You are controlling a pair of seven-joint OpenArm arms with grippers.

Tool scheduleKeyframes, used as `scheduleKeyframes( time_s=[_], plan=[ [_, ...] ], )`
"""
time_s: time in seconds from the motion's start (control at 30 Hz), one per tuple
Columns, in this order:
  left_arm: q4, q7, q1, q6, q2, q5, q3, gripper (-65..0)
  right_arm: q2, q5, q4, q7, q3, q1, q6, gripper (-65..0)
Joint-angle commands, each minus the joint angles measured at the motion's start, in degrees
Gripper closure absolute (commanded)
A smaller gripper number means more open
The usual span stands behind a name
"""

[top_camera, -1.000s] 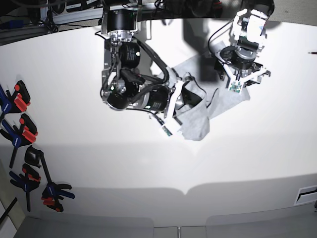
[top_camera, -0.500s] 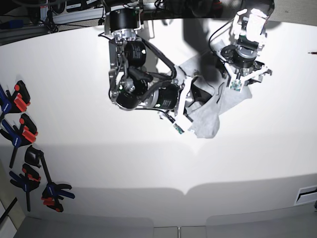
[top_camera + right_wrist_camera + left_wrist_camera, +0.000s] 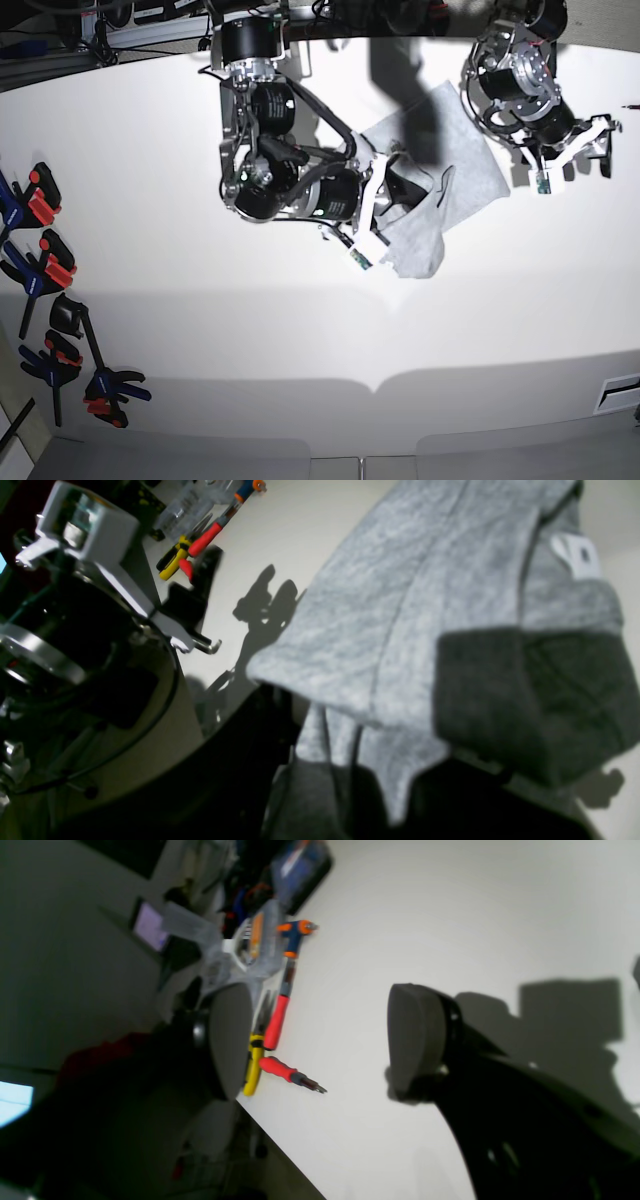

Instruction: Fold the T-shirt properly

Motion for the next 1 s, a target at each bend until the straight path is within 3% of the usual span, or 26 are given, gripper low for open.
scheduleKeyframes(
  time_s=[0.0, 0.07, 0.1, 0.27, 0.47, 0.63, 0.83, 0.97],
  plan=[
    [1.2, -1.0, -0.3, 1.6, -0.3, 1.7, -0.1, -38.9, -0.5, 1.7, 1.0, 1.0, -0.9, 1.2, 0.0, -6.8],
    [1.2, -1.0, -0.3, 1.5, -0.3, 1.6, -0.1, -38.9, -0.5, 1.7, 1.0, 0.8, -2.8, 1.0, 0.1, -20.5],
    [1.2, -1.0, -0.3, 1.6, -0.3, 1.5, -0.1, -38.9, -0.5, 2.4, 1.0, 0.6, -4.3, 0.9, 0.1, -23.5],
    [1.2, -1.2, -0.3, 1.5, -0.3, 1.5, -0.1, -38.9, -0.5, 8.1, 1.0, -1.9, -13.3, 0.7, 2.3, -23.9],
    [1.1, -1.2, -0.3, 1.5, -0.3, 1.6, -0.1, -38.9, -0.5, 6.6, 1.0, -0.2, -18.4, 1.1, 2.4, -23.9],
    [1.2, -1.2, -0.3, 1.5, -0.3, 1.5, -0.1, -38.9, -0.5, -4.8, 1.0, 9.0, -15.3, 2.3, 2.3, -23.9],
    [2.1, -1.0, -0.3, 1.6, 0.5, 1.3, 0.1, -38.9, -0.5, -19.9, 0.9, 18.3, -7.1, 4.4, -0.5, -23.7],
    [2.7, -1.2, -0.3, 1.5, 4.3, 1.3, 0.2, -38.9, -0.5, -21.0, -2.0, 19.4, -2.6, 8.0, -2.3, -23.7]
  ],
)
